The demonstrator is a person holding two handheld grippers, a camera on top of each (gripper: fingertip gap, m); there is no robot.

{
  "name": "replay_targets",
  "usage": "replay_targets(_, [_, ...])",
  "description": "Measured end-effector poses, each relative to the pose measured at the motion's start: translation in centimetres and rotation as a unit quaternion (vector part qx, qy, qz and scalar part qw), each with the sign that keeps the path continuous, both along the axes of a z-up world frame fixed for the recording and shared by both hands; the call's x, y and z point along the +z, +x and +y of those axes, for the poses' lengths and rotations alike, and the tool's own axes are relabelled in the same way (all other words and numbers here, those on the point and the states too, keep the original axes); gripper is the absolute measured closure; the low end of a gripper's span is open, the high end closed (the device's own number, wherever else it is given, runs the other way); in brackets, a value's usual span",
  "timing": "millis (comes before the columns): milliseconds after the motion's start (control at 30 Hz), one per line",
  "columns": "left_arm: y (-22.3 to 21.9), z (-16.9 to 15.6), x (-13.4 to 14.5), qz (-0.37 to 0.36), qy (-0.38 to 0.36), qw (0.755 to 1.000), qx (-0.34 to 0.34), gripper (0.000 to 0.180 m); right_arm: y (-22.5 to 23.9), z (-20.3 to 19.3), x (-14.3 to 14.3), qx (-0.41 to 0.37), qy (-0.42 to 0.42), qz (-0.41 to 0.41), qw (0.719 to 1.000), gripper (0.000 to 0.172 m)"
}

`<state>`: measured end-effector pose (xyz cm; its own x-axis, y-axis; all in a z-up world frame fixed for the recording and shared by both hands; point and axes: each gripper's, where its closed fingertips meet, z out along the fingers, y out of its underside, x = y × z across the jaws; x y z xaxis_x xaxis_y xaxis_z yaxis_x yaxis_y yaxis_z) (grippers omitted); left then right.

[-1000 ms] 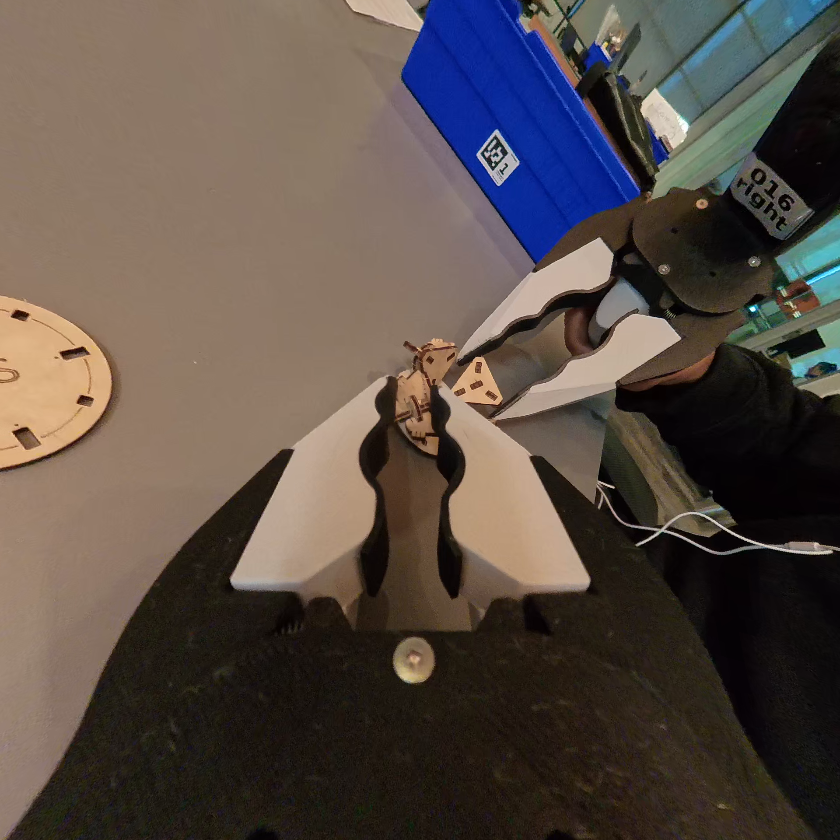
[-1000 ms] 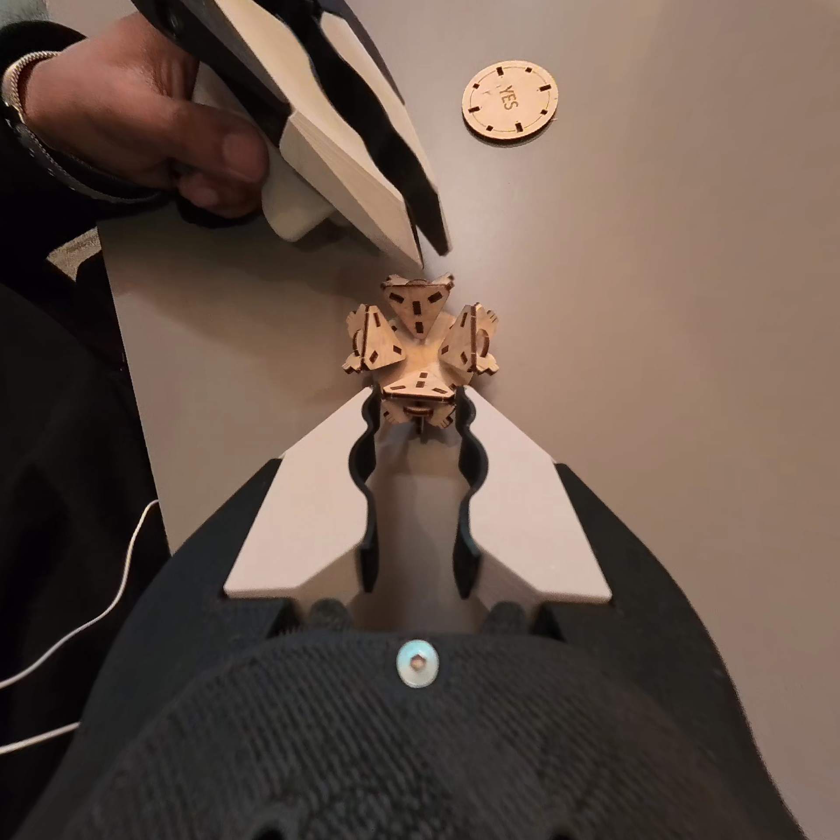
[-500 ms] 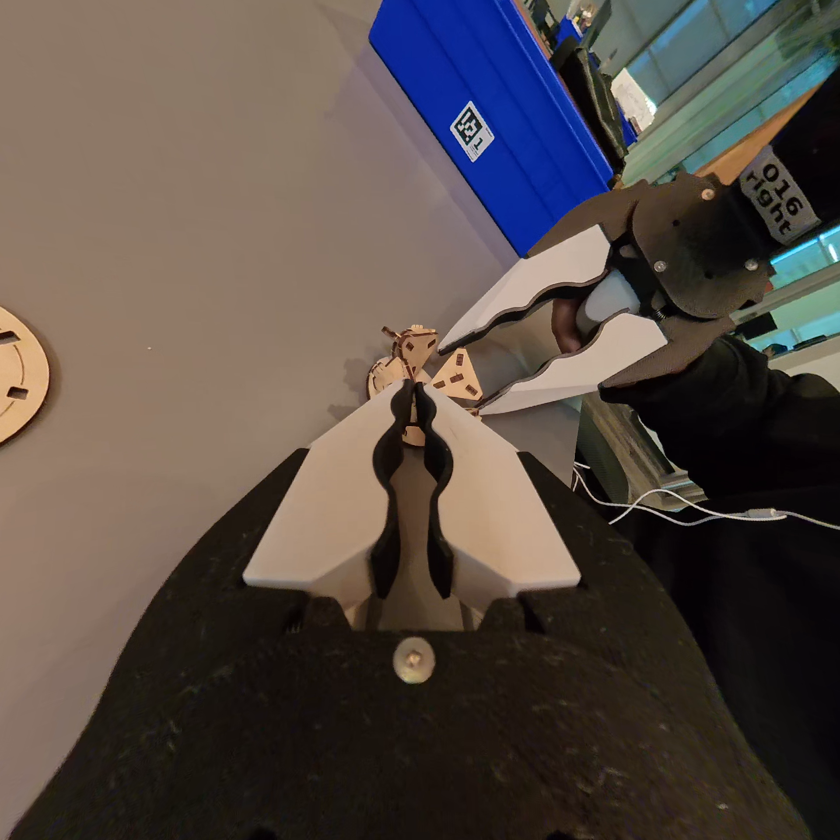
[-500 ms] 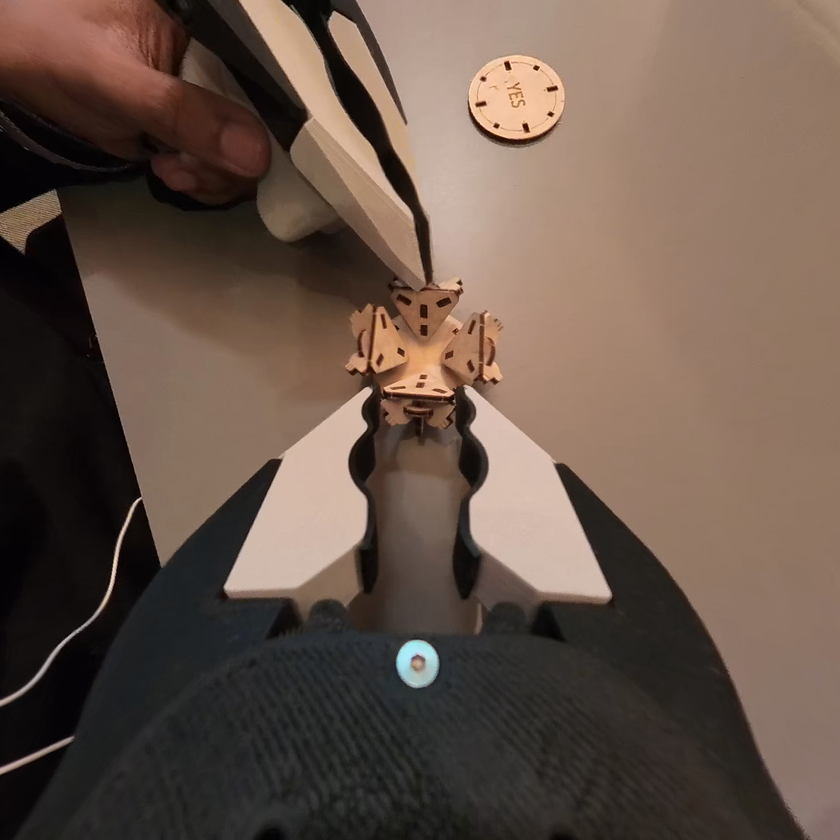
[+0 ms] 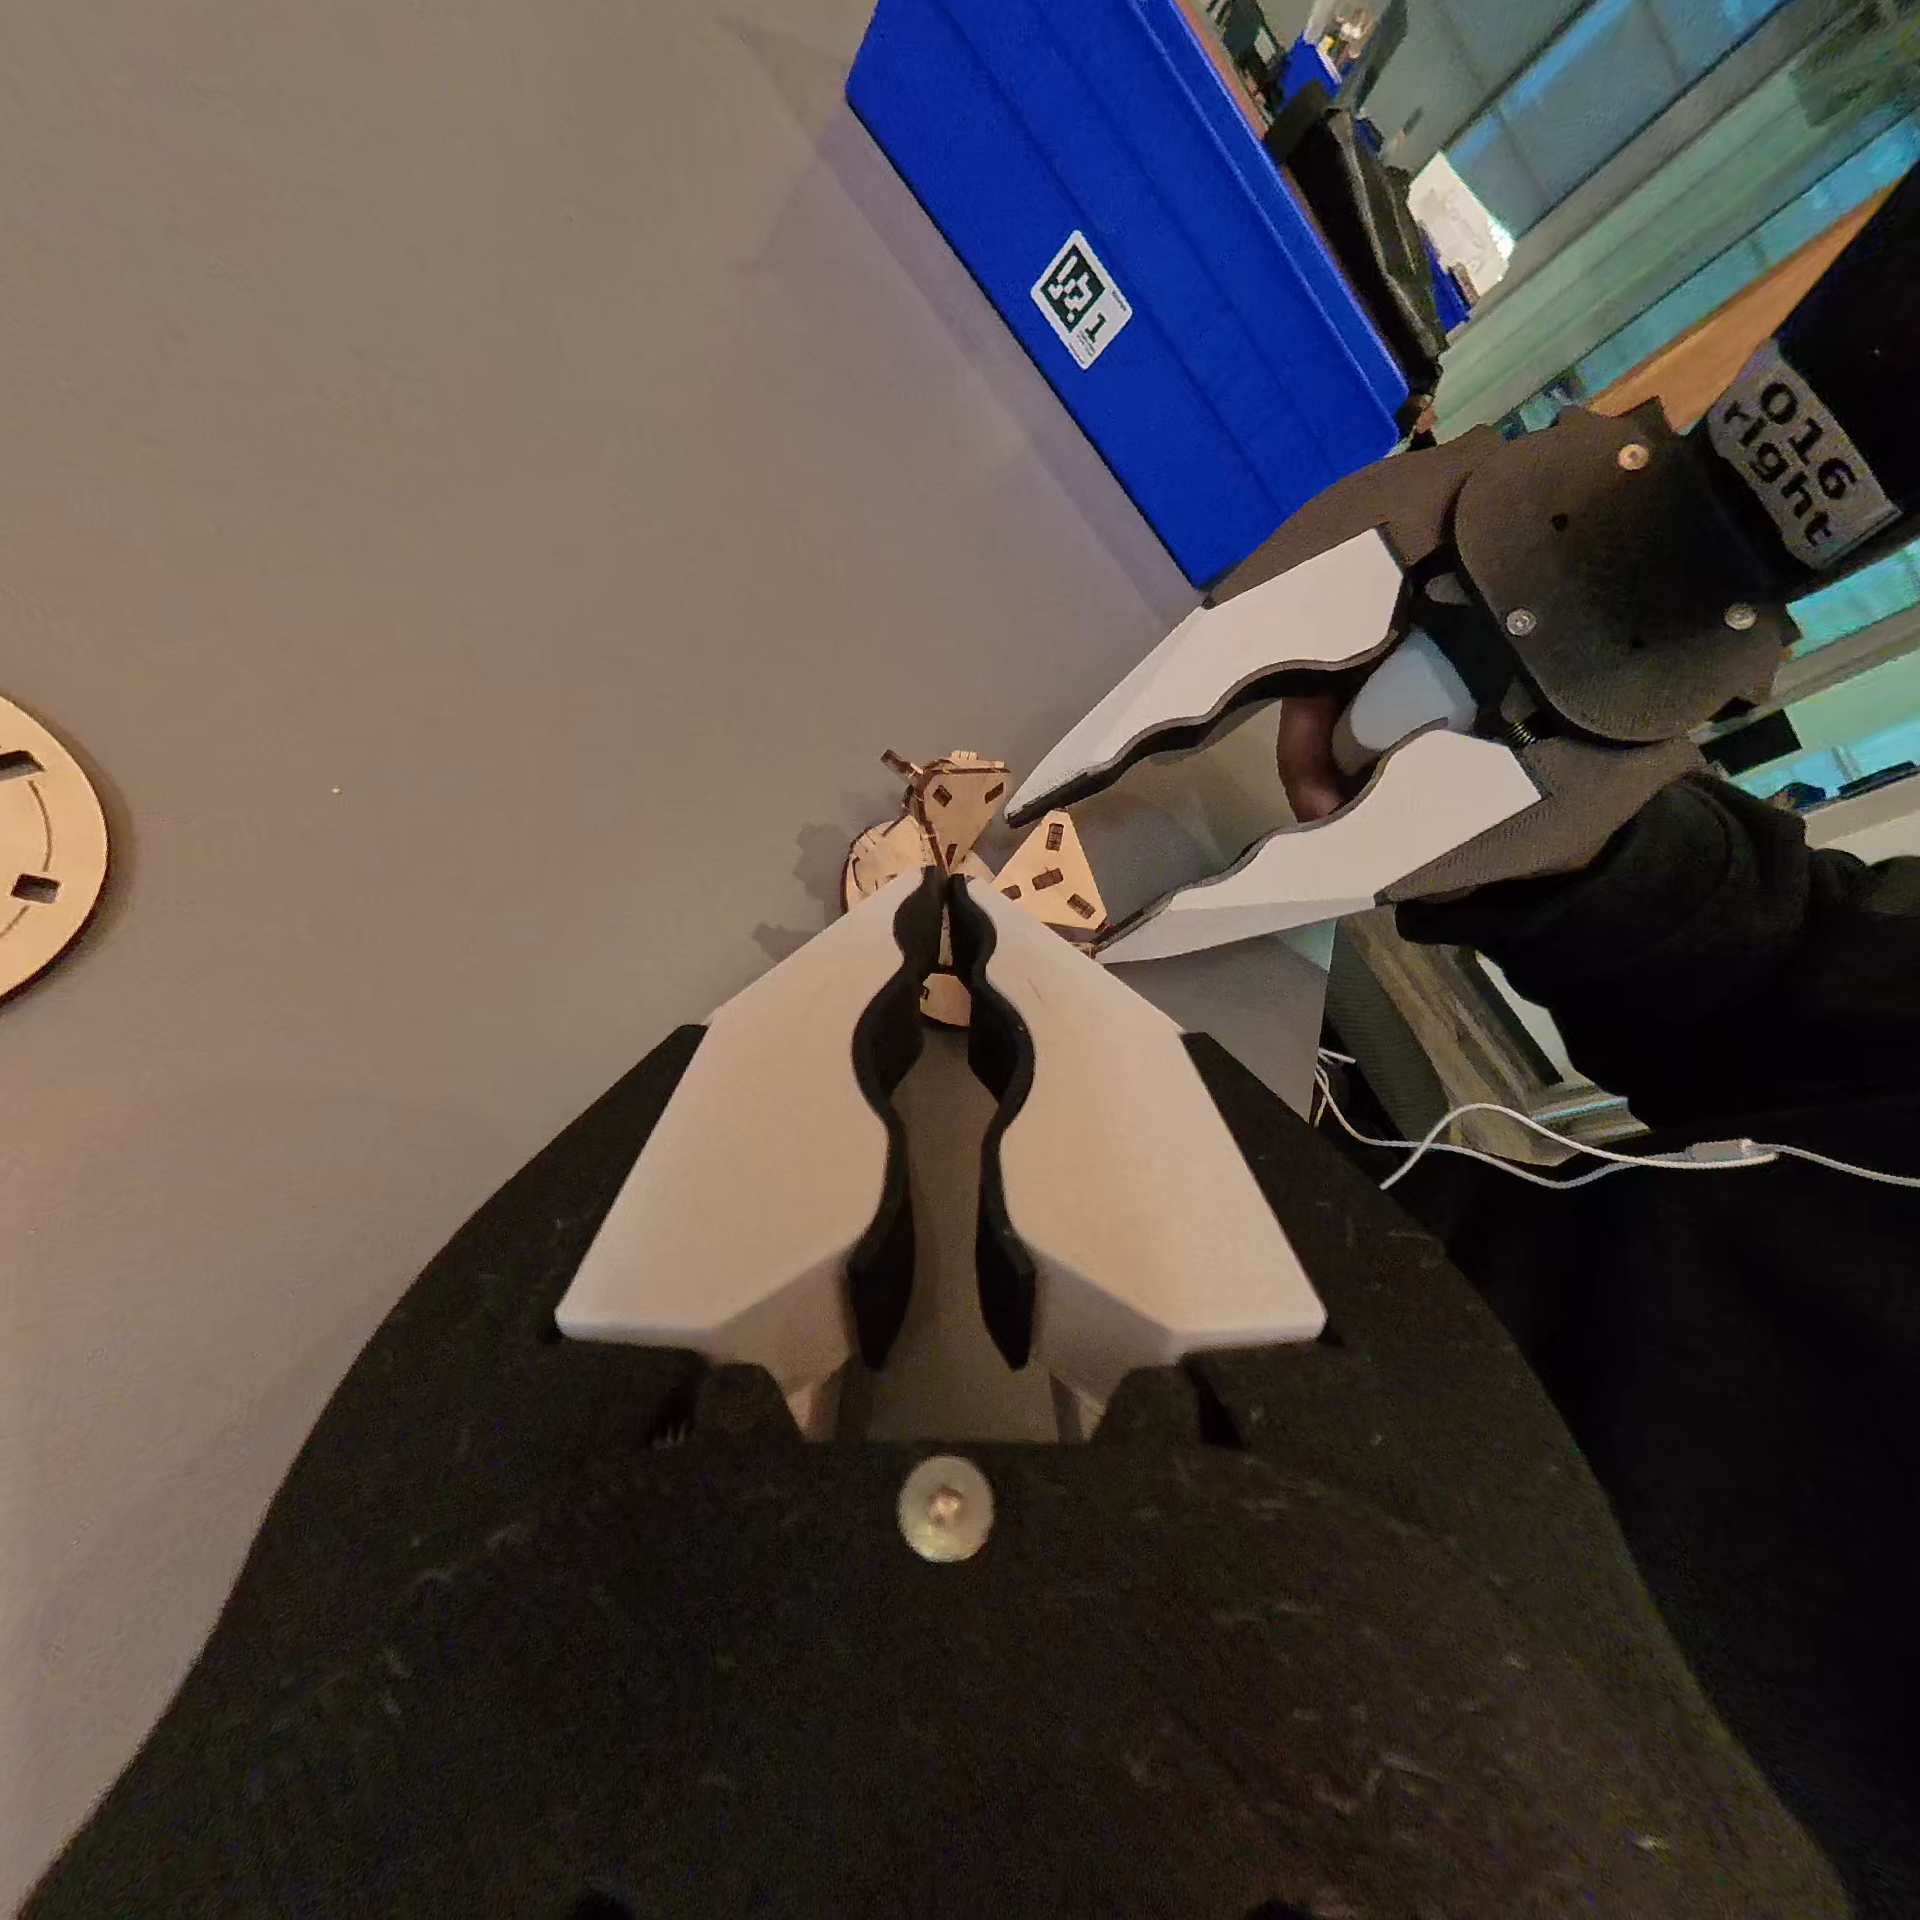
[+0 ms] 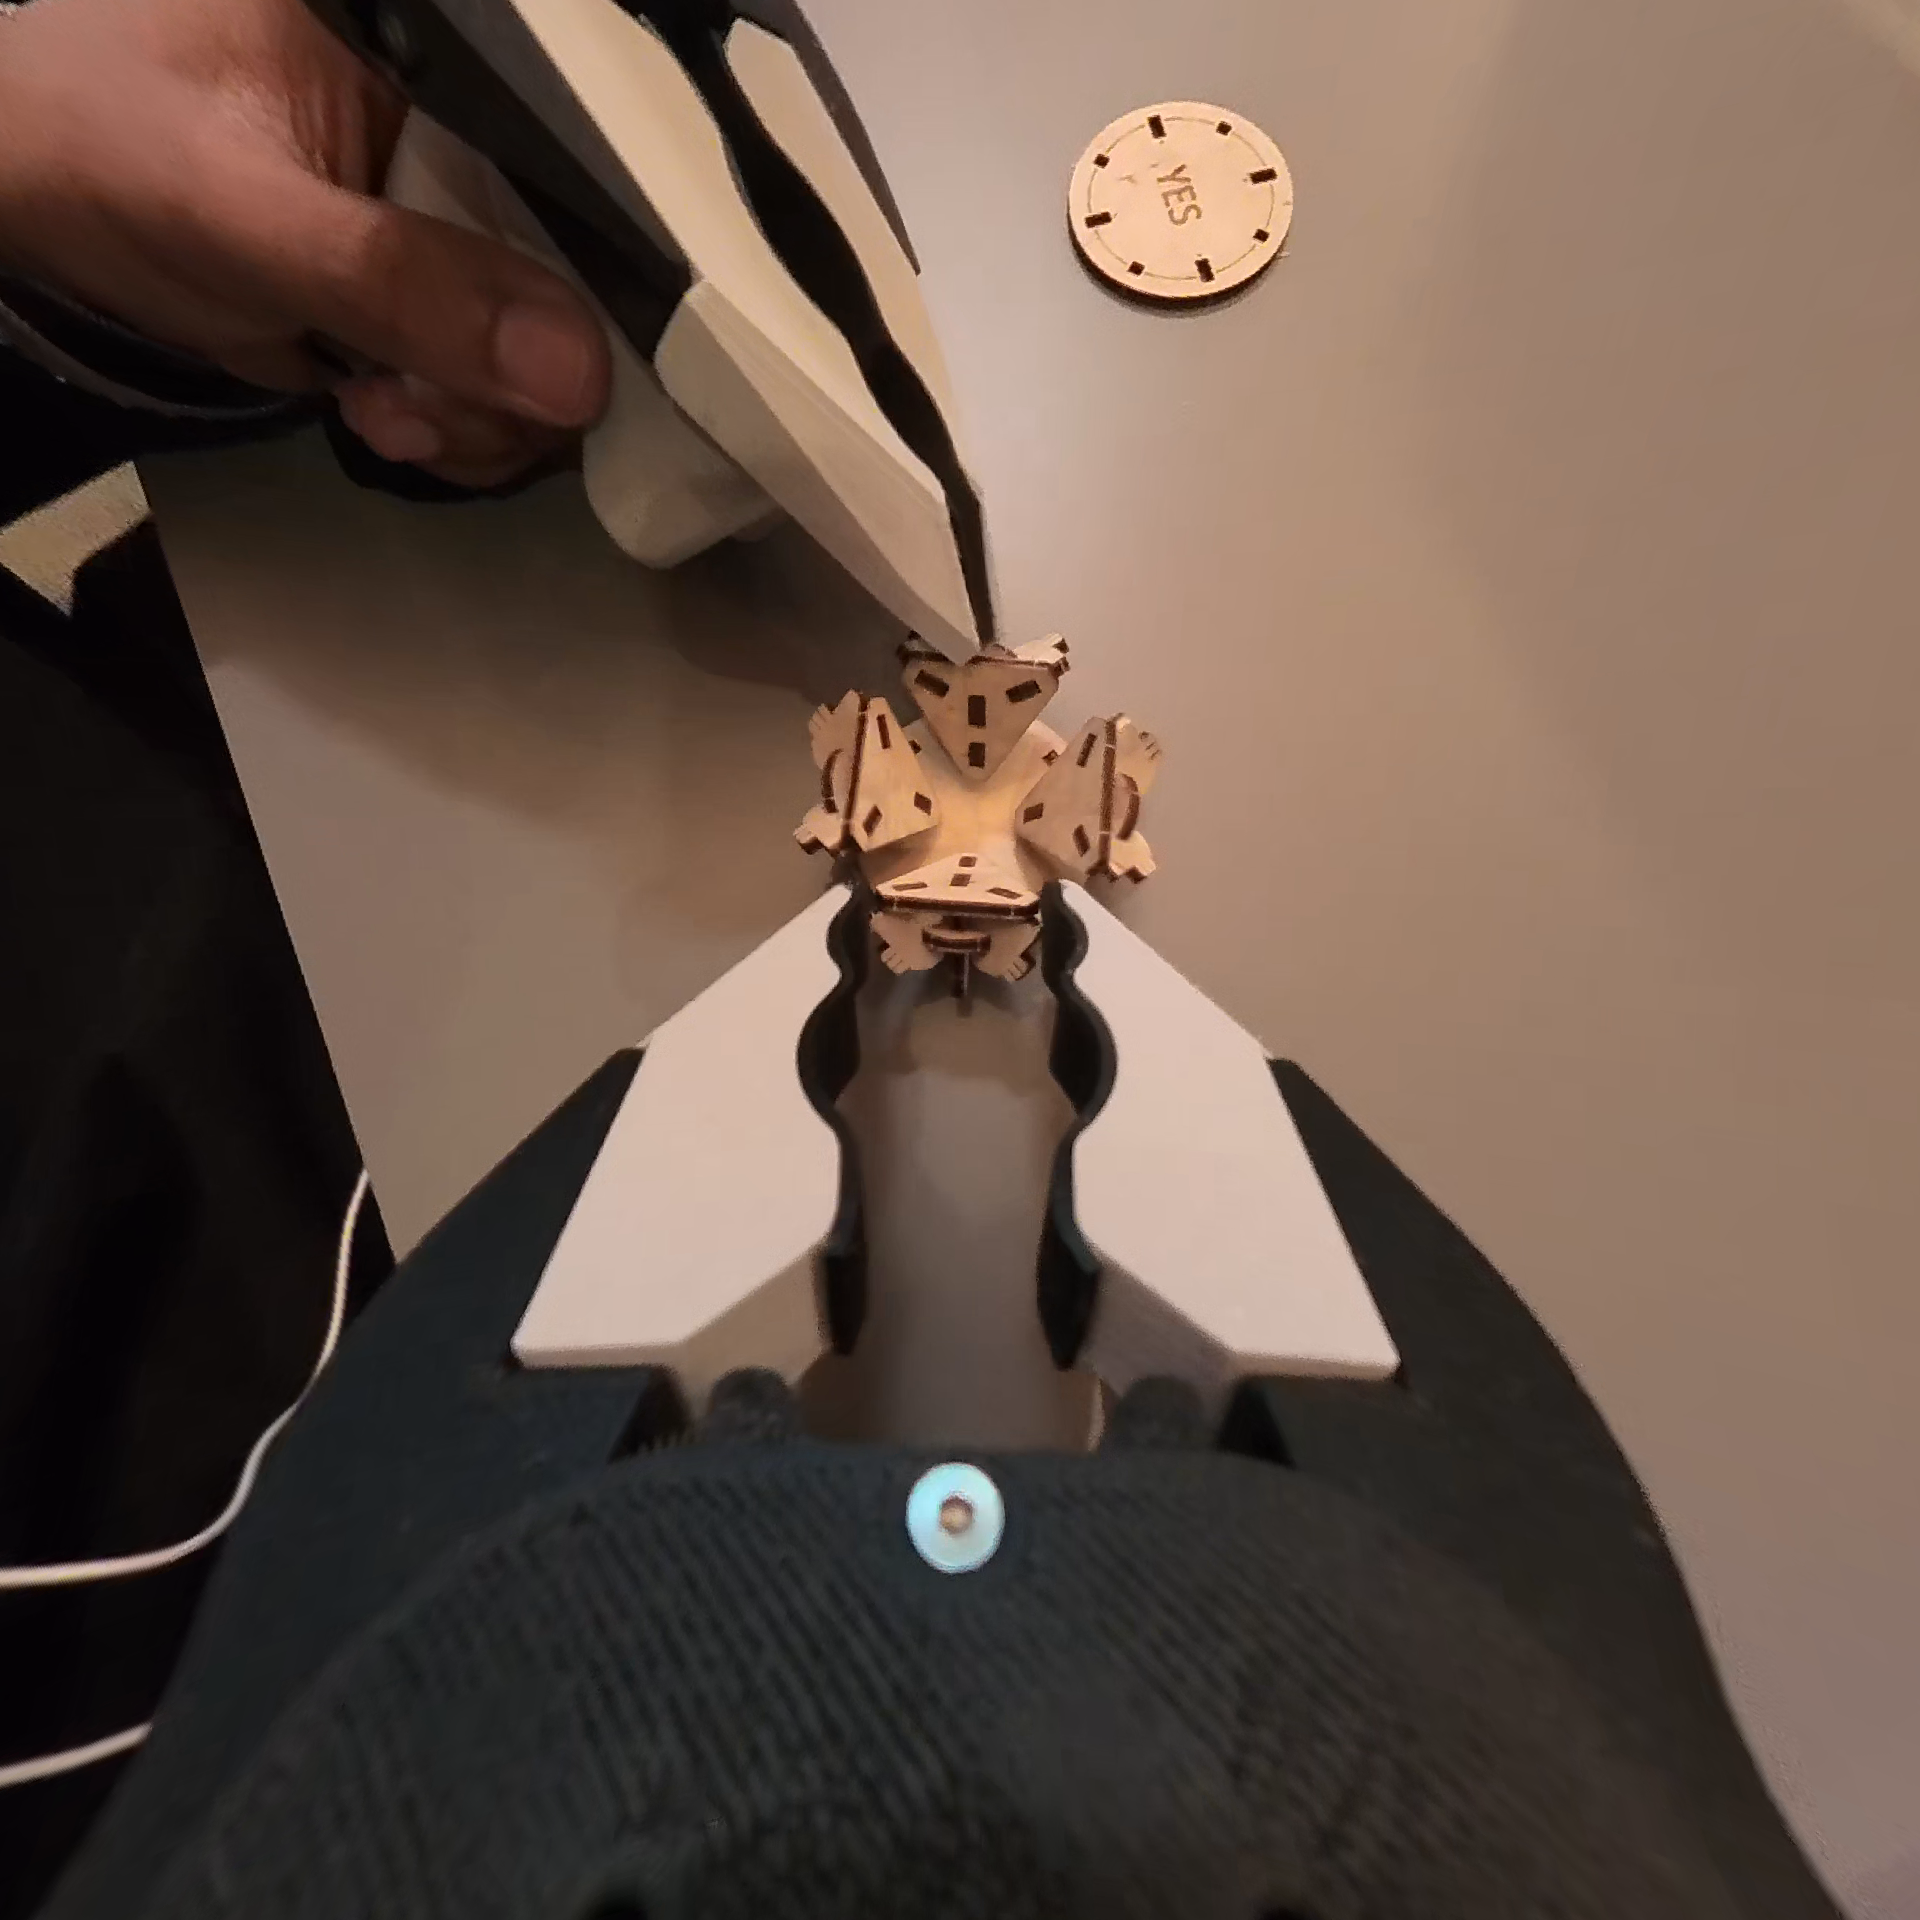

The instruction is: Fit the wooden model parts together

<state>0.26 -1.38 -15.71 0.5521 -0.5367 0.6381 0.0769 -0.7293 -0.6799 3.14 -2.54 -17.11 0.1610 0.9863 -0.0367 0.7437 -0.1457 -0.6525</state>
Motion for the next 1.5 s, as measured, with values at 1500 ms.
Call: replay_targets(1500, [0.07, -0.13, -0.13, -0.013, -0.016, 1.000, -0.003, 0.178, 0.32, 0.02, -0.33, 0.010, 0.011, -0.056, 0.998, 0.128])
